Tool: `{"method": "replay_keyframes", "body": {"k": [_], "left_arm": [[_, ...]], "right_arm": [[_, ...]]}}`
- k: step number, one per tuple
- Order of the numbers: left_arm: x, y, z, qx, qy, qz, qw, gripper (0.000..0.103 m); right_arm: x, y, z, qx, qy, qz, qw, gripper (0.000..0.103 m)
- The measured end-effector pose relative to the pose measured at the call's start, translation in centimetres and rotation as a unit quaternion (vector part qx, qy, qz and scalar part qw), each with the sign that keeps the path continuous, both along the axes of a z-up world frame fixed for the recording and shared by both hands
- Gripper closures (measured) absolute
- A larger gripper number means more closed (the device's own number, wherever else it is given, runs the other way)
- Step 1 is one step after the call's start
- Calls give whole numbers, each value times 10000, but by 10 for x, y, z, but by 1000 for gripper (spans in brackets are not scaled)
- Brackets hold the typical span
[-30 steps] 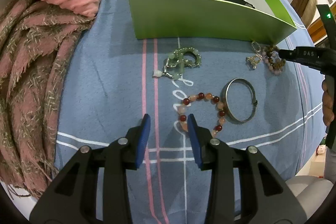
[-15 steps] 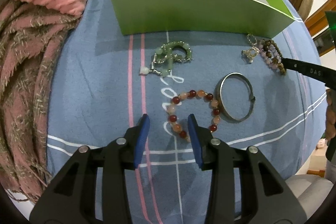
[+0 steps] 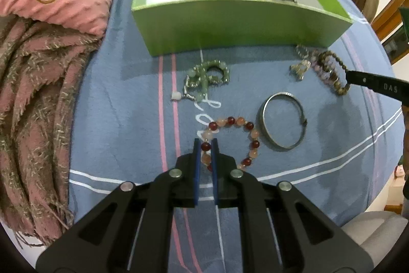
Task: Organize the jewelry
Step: 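Grasp the red bead bracelet with the left tool while the right tool grasps the brown bead bracelet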
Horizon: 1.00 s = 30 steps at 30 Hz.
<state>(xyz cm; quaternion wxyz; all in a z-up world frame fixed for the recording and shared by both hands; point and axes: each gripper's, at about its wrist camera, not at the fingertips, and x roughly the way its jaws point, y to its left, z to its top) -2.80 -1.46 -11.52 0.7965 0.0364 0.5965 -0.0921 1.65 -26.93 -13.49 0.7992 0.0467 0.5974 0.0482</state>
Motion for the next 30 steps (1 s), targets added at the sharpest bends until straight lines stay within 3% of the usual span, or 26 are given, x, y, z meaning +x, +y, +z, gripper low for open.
{"method": "replay_keyframes", "body": {"k": [15, 30], "left_arm": [[-14, 23, 71, -321, -577, -24, 9978, 95], [-16, 13, 89, -404, -790, -13, 9961, 95]], "right_arm": [[-12, -4, 80, 312, -731, 89, 9968, 96], [-17, 21, 97, 207, -913, 347, 9950, 96]]}}
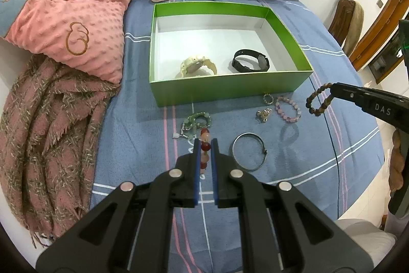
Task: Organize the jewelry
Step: 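Grasp the red bead bracelet with the left tool while the right tool grasps the brown bead bracelet, then carry both bead bracelets into the green box and open both tools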
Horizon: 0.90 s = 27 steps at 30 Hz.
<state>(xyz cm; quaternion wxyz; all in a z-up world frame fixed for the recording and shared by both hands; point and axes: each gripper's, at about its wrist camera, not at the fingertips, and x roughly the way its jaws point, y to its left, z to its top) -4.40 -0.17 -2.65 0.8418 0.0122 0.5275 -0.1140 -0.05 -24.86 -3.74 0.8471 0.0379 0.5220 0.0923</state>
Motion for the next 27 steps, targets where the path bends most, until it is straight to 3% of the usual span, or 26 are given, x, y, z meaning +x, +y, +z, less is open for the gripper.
{"method": "replay_keyframes", "body": {"k": [27], "left_arm": [[-4, -7, 8, 11, -94, -76, 9999, 95]], "right_arm": [[-11, 23, 2, -59, -53, 274, 9996, 96]]}}
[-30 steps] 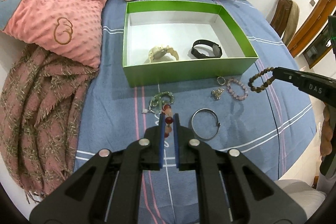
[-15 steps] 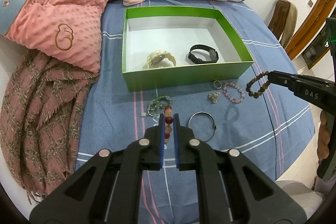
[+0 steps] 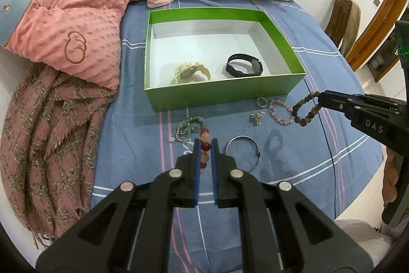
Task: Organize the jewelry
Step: 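Carry both bead bracelets into the green box and open both tools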
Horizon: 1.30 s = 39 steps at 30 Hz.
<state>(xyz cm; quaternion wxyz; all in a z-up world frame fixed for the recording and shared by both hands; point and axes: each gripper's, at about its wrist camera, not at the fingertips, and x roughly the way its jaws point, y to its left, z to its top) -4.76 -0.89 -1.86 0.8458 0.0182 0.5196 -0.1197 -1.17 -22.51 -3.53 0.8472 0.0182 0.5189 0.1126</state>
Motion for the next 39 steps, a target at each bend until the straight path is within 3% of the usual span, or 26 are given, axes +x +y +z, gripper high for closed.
{"method": "replay_keyframes", "body": {"k": [13, 27, 34, 39], "left_arm": [[15, -7, 19, 62, -276, -141, 9995, 95], [81, -14, 63, 150, -855, -173, 9961, 95], [151, -14, 45, 64, -578, -114, 9982, 95], [188, -14, 4, 79, -110, -13, 9999, 95]], "right_arm": [[5, 12, 22, 11, -251, 181, 9995, 96], [68, 16, 72, 41, -940, 124, 9955, 96], [125, 23, 63, 109, -781, 73, 9969, 96], [162, 35, 21, -59, -322, 1, 9995, 96]]}}
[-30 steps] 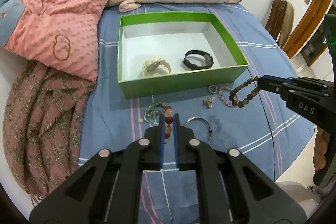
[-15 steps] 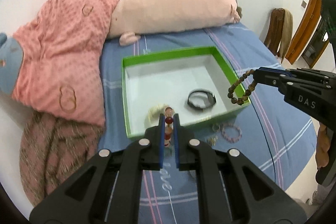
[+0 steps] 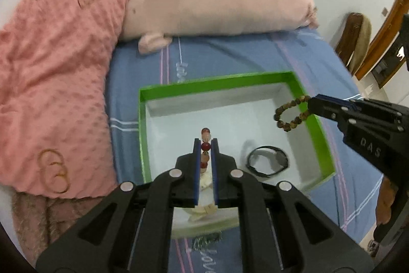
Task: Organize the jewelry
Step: 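Carry both bead bracelets into the green box and open both tools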
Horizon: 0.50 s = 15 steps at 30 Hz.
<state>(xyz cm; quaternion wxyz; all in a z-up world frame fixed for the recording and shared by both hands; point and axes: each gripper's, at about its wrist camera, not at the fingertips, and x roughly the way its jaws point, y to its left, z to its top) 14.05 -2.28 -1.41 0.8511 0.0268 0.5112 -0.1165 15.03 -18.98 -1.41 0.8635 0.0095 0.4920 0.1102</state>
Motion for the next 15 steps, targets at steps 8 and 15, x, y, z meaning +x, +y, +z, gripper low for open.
{"method": "replay_keyframes", "body": {"k": [8, 15], "left_arm": [[27, 5, -66, 138, 670, 281, 9973, 95], [25, 13, -57, 150, 537, 456, 9974, 73]], "right_arm": [[22, 4, -59, -210, 564, -131, 9981, 96], [22, -3, -73, -291, 757, -181, 9965, 66]]}}
